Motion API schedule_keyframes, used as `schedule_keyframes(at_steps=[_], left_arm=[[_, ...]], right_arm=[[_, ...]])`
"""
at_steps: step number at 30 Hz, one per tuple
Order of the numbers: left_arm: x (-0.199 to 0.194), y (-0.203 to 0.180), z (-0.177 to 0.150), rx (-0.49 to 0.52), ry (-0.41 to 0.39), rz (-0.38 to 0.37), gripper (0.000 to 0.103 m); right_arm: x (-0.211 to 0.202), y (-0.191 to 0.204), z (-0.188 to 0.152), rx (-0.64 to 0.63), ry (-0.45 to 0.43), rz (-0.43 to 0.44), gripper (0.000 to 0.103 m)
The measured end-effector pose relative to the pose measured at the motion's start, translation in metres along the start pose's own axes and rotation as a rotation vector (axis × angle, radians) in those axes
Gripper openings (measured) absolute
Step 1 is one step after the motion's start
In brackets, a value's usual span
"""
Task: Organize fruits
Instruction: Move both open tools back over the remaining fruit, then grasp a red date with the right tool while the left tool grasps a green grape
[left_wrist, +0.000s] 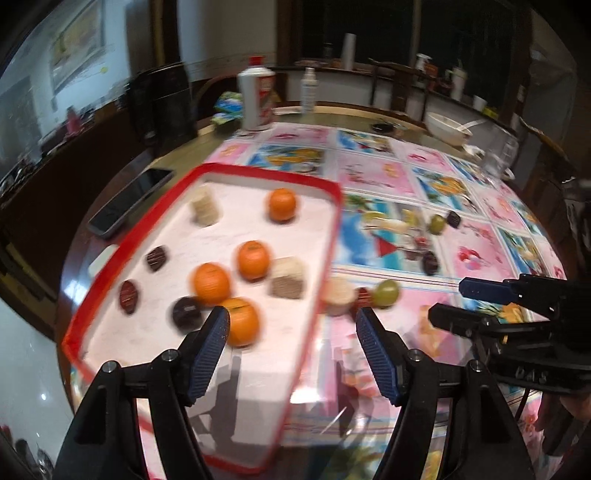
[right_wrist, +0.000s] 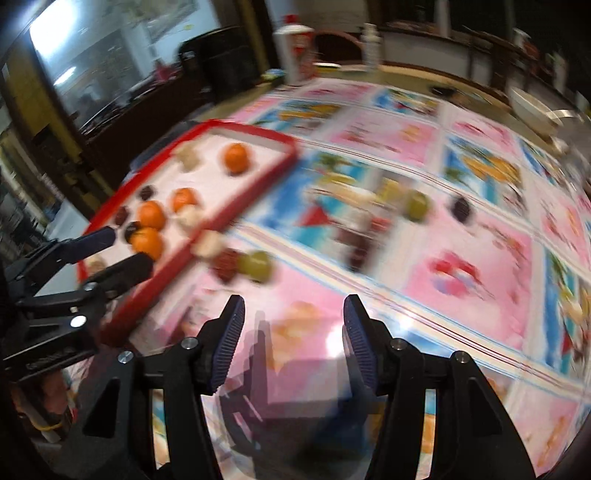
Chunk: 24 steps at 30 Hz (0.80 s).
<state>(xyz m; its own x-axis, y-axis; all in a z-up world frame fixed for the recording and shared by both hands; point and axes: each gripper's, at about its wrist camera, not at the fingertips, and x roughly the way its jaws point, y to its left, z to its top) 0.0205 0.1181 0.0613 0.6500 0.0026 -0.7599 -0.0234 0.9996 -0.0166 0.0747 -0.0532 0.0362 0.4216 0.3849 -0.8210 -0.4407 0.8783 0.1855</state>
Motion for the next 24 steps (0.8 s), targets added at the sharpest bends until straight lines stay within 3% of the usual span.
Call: schedule_keyframes(at_steps=[5, 10, 20, 24], left_arm=[[0.017, -0.042, 0.002, 0.055, 0.028, -0.038, 0.071], [0.035, -0.063, 0.007, 0.074, 0.052, -0.016, 0.071], [0.034, -0.066, 0.002, 0.139, 0.072, 0.019, 0.071], [0.030, -0.061, 0.005, 0.159, 0.059, -0.012, 0.071]], right_arm=[[-0.009, -0.046, -0.007, 0.060, -0.003, -0.027, 0.057], [-0.014, -0.073, -0.003, 0.085, -0.027, -0.008, 0.057], [0.029, -0.048, 0.028, -0.049, -0.026, 0.128, 0.056], [0.044, -0.036, 0.032, -0.126, -0.008, 0.093, 0.034]])
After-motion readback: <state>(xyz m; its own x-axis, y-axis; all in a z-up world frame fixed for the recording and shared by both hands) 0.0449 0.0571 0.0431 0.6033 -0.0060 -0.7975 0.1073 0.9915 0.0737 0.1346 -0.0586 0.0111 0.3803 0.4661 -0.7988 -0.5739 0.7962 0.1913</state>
